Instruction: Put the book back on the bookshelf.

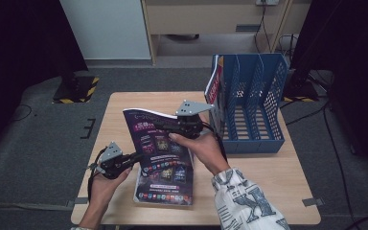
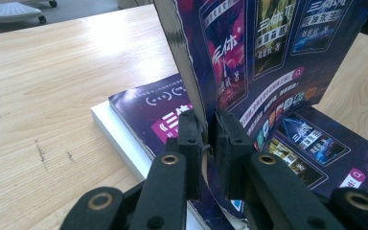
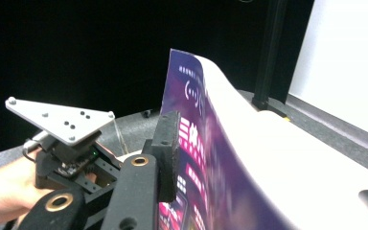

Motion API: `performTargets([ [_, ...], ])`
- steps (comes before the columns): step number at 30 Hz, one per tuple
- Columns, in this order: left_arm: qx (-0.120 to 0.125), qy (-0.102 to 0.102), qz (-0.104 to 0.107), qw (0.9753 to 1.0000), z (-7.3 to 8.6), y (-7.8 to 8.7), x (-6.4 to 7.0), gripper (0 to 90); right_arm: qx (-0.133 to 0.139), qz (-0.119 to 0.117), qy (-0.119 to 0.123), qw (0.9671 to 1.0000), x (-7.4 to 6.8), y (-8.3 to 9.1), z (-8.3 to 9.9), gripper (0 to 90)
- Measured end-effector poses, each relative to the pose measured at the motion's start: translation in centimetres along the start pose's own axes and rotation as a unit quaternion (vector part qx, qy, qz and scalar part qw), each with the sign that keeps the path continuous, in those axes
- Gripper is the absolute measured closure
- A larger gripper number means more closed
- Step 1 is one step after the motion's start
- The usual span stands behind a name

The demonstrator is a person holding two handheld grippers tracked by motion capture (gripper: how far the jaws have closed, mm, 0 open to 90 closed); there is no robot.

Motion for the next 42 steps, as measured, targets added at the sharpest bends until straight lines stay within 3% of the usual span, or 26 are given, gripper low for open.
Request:
performTargets([
  [11,0.006,0.02,0.004,0.9998,0.6,-0.1,-0.3,81.3,0.009,-0.002,-0.004,0.9999,0.1,-0.5,0.4,79.3],
  [18,0.005,0.022,0.003,0.9997,0.5,-0.1,-0.3,80.8,0.012,0.011,0.007,0.9998,-0.1,-0.5,0.5,81.5],
  [23,0.02,0.037,-0.002,0.9991,0.8,-0.2,-0.6,75.5,0.008,0.033,0.013,0.9993,-0.5,-0.2,-0.1,82.5],
  [24,0.019,0.039,-0.018,0.9989,0.9,0.0,-0.9,69.3,0.011,0.034,0.01,0.9993,-0.5,0.0,-0.4,82.5],
  [25,0.019,0.039,-0.018,0.9989,0.9,0.0,-0.9,64.9,0.011,0.034,0.01,0.9993,-0.5,0.0,-0.4,82.5],
  [28,0.009,0.049,-0.037,0.9981,1.6,0.2,-1.6,59.6,0.022,0.035,0.011,0.9991,-0.8,0.4,-0.7,82.6],
  [29,0.005,0.056,-0.044,0.9974,1.8,0.2,-1.8,48.4,0.028,0.039,0.013,0.9987,-1.0,0.5,-0.9,82.5],
  [31,-0.012,0.069,-0.063,0.9955,2.3,0.3,-2.4,43.4,0.03,0.044,0.013,0.9985,-1.1,0.6,-1.0,82.5],
  [32,-0.039,0.057,-0.086,0.9939,2.8,0.4,-2.7,37.3,0.034,0.049,0.014,0.9981,-1.1,0.6,-1.2,82.5],
  [33,-0.039,0.057,-0.086,0.9939,2.8,0.4,-2.7,34.1,0.034,0.049,0.014,0.9981,-1.1,0.6,-1.2,82.5],
  [35,-0.064,0.052,-0.092,0.9923,3.3,0.1,-3.0,30.6,0.037,0.054,0.015,0.9978,-1.2,0.5,-1.4,82.5],
  [37,-0.071,0.066,-0.09,0.9912,3.9,-0.1,-3.4,26.2,0.039,0.059,0.017,0.9974,-1.3,0.4,-1.6,82.5],
  [39,-0.086,0.082,-0.101,0.9877,4.5,-0.2,-3.9,18.0,0.044,0.064,0.017,0.9969,-1.3,0.4,-1.8,82.5],
  [40,-0.086,0.082,-0.101,0.9877,4.5,-0.2,-3.9,15.8,0.044,0.064,0.017,0.9969,-1.3,0.4,-1.8,82.5],
  [42,-0.103,0.079,-0.117,0.9845,4.8,-0.2,-4.1,12.8,0.046,0.068,0.012,0.9965,-1.3,0.4,-1.9,82.5],
])
Point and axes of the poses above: each handheld gripper's, and its own axes: y roughly backward along the jaws, z roughly out of its underside, x roughly to its right, the point moved 1 cm from there along -y, roughly forward along the jaws, and after that the axes turned 13 degrees about -y, right-handed, at the moved point
